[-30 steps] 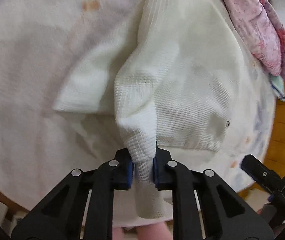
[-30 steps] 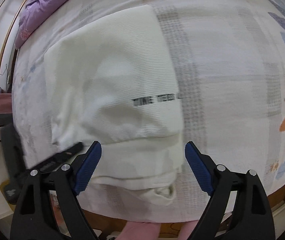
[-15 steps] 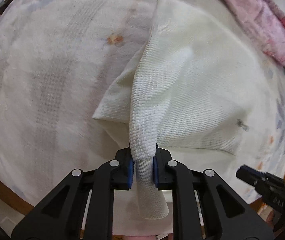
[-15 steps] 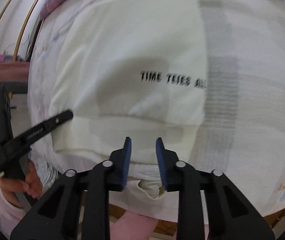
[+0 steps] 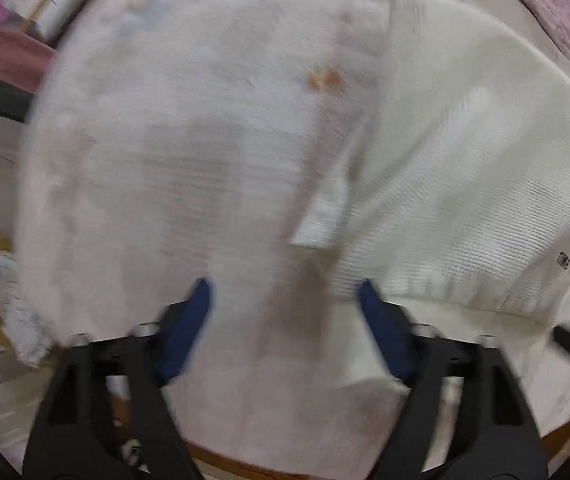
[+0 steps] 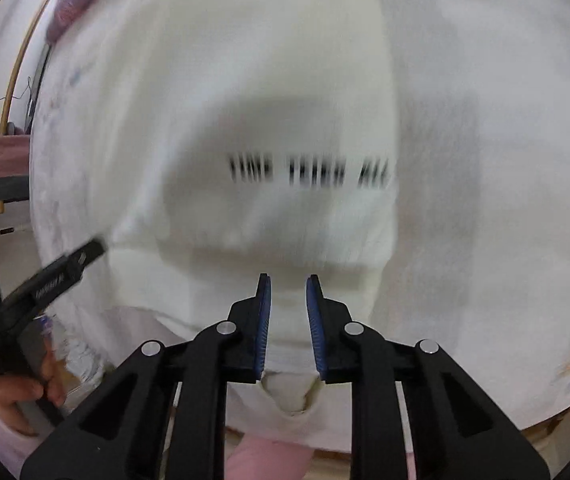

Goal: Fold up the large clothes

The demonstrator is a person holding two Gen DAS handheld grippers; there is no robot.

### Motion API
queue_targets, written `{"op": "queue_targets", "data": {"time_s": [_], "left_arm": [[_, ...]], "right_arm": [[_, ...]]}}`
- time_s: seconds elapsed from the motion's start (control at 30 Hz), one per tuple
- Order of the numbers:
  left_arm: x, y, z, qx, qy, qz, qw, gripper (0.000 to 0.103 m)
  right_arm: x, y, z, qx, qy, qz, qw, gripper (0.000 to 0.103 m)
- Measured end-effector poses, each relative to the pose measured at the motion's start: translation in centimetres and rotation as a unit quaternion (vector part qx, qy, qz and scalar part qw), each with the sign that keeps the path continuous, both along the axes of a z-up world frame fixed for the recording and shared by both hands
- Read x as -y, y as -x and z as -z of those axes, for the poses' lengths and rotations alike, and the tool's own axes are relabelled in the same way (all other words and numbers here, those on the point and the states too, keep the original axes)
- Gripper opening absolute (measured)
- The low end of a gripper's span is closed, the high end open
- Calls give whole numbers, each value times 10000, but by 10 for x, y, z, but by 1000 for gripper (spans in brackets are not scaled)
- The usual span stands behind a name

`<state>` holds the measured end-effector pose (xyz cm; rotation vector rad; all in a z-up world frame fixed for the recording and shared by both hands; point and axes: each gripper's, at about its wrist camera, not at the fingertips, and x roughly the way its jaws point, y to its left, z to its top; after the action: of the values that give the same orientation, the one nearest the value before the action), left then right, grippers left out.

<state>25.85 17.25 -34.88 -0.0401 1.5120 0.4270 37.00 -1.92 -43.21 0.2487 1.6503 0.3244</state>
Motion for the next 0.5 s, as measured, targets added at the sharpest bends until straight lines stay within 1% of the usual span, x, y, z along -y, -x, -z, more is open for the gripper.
{"op": "queue_targets", "data": {"time_s": [0.03,0.07,0.1,0.13,0.17,0.2,0.23,0.27,0.3,0.33,0.37,0.4,0.47,0.5], "left_arm": [[3,0,-8,83,-14,53,10000,52],[6,-3,-18,267,123,51,9996,39],[8,-7,-21,402,348,36,9986,24],[11,-13,-22,514,658,63,9965,18],[14,-19,-19,562,846,111,9948,12],[18,-30,-9,596,1004,188,9930,7],[17,-37,2,590,1025,220,9927,5],[15,-48,23,490,996,191,9936,4],[12,-55,41,381,981,136,9944,2],[5,-62,62,317,1119,28,9932,1],[0,-67,75,289,1243,-49,9918,1],[-4,-73,79,217,1312,-78,9911,1],[-4,-79,69,85,1262,66,9920,1],[-5,-81,51,173,1135,169,9932,1]], "right_arm": [[5,-4,-6,92,75,88,9999,19],[9,-10,-12,179,99,192,9996,19],[11,-15,-14,231,68,246,9994,19],[10,-23,-18,327,15,267,9991,19],[8,-29,-19,397,19,226,9990,19],[5,-31,-18,453,30,169,9988,19],[-3,-40,-13,502,35,88,9987,19],[-8,-46,-5,497,-15,74,9987,19],[-10,-48,4,456,-65,94,9989,16],[-15,-57,29,292,49,236,9993,13],[-13,-61,46,214,82,328,9992,13],[-15,-67,62,176,50,450,9988,13],[-16,-70,57,80,101,528,9985,13],[-15,-71,48,40,120,486,9987,14]]}}
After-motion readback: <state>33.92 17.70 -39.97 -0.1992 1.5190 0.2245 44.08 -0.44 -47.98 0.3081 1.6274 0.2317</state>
